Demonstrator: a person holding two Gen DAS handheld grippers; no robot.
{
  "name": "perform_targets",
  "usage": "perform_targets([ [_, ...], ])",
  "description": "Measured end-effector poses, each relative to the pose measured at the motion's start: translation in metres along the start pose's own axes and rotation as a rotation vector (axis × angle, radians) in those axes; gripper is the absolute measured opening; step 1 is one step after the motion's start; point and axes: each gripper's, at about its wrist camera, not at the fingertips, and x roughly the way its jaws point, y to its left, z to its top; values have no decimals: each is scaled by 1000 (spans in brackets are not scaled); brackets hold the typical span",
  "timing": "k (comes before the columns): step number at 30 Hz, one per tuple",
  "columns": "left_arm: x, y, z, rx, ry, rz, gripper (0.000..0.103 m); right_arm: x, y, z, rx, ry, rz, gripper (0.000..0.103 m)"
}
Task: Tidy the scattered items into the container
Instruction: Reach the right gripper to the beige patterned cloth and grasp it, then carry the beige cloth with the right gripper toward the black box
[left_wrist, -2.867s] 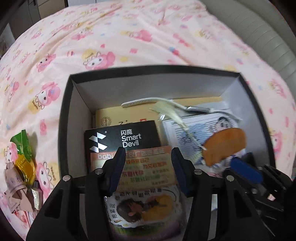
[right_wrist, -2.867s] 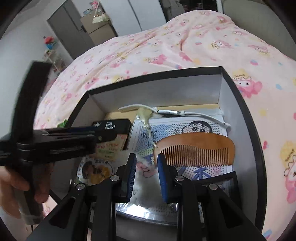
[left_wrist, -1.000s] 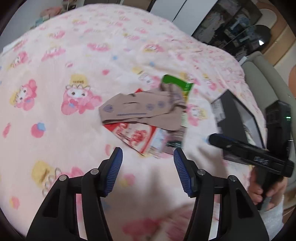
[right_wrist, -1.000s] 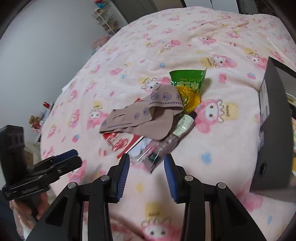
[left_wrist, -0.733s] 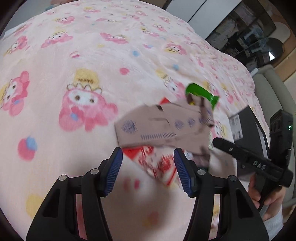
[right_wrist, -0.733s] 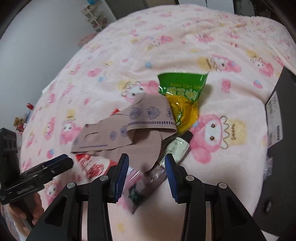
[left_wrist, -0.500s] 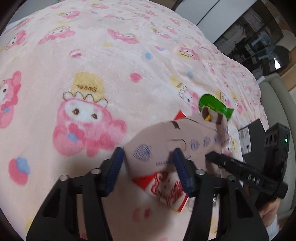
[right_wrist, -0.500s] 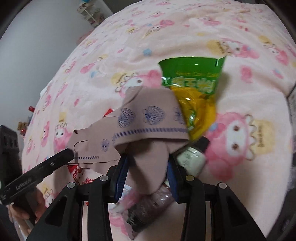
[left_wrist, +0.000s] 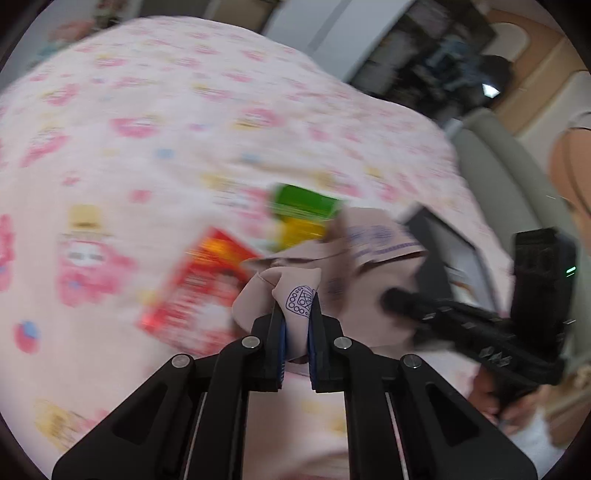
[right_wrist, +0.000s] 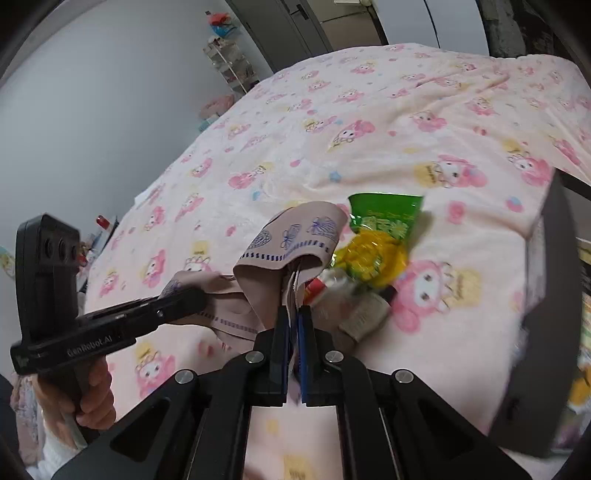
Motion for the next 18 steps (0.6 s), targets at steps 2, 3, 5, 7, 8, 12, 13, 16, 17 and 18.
perform_targets([
  [2,3,-42,-4,56,35,-52,8,-24,-7,-13,-1,-12,-22,3],
  [3,4,-61,-6,87,47,-67,8,-41,-13,-21,-3,-25,-40,3],
  [5,10,-99,-12,145,73,-102,8,-78,-26,-39,12,-59,-43,3],
  [7,20,-137,-21,196,106,-139,8,-115,-40,-58,46,-106,-42,3],
  [8,29,-160,-29,224,132,-160,8,-133,-48,-69,63,-129,-51,3],
  [12,59,-212,-57,287,197,-201,8,-186,-91,-121,150,-173,-168,3],
  [13,67,-221,-65,299,210,-207,8,-190,-100,-131,172,-171,-176,3],
  [16,95,-232,-87,329,281,-160,8,-192,-136,-162,274,-137,-199,3],
  [17,100,-231,-92,338,296,-131,8,-187,-146,-170,300,-114,-226,3],
  [18,105,-226,-96,331,317,-99,8,-179,-160,-183,331,-67,-282,4],
])
